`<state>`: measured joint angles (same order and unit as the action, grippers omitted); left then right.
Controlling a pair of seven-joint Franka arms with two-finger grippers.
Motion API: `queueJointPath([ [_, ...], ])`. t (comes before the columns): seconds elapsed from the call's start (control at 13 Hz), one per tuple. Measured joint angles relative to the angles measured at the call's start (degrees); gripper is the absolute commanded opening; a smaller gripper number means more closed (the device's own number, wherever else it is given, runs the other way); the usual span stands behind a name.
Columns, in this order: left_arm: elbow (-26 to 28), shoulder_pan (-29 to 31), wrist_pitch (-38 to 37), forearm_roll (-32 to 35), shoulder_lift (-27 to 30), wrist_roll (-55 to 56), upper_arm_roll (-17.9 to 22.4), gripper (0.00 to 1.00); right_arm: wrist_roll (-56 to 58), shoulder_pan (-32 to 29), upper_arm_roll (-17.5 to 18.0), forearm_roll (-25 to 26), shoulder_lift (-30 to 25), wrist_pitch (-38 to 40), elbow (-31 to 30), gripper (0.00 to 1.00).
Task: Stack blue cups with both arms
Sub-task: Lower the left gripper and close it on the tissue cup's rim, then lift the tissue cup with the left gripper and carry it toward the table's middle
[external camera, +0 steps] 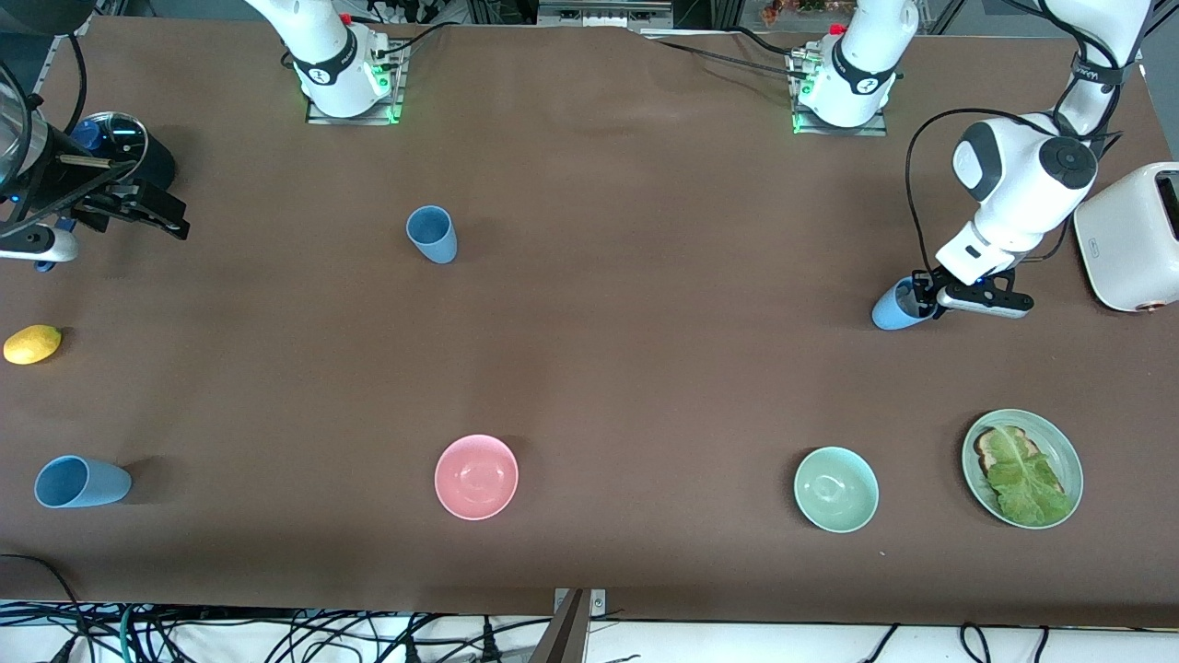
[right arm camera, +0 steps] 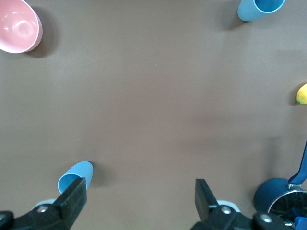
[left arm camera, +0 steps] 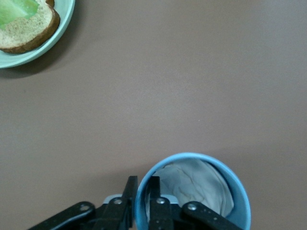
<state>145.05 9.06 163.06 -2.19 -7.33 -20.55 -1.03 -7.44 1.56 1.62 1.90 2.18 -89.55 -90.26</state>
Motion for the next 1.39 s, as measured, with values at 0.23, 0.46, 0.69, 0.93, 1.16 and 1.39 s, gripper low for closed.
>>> queueJointPath([
  [0.23,0.0,0.0,0.1,0.0,0.4,0.0,0.0,0.0,0.0,0.0,0.0,0.0,0.0,0.0,0.0,1.0],
  [0.46,-0.1,-0.1,-0.3,0.0,0.5,0.0,0.0,0.0,0.0,0.0,0.0,0.0,0.0,0.0,0.0,1.0],
  [0.69,-2.9,-0.2,-8.0,0.0,2.1,0.1,-0.1,0.0,0.0,0.0,0.0,0.0,0.0,0.0,0.0,1.0],
  [0.93,-13.1,-1.1,-26.0,0.0,4.4,3.2,-0.8,0.0,0.0,0.0,-0.1,0.0,0.0,0.0,0.0,1.0],
  [1.16,-26.3,-5.5,-42.8,0.0,5.0,11.1,-1.3,0.0,0.0,0.0,-0.1,0.0,0.0,0.0,0.0,1.0],
  [1.39,-33.1,-11.3,-50.7,0.0,4.8,21.7,-1.7,0.0,0.0,0.0,-0.1,0.0,0.0,0.0,0.0,1.0],
])
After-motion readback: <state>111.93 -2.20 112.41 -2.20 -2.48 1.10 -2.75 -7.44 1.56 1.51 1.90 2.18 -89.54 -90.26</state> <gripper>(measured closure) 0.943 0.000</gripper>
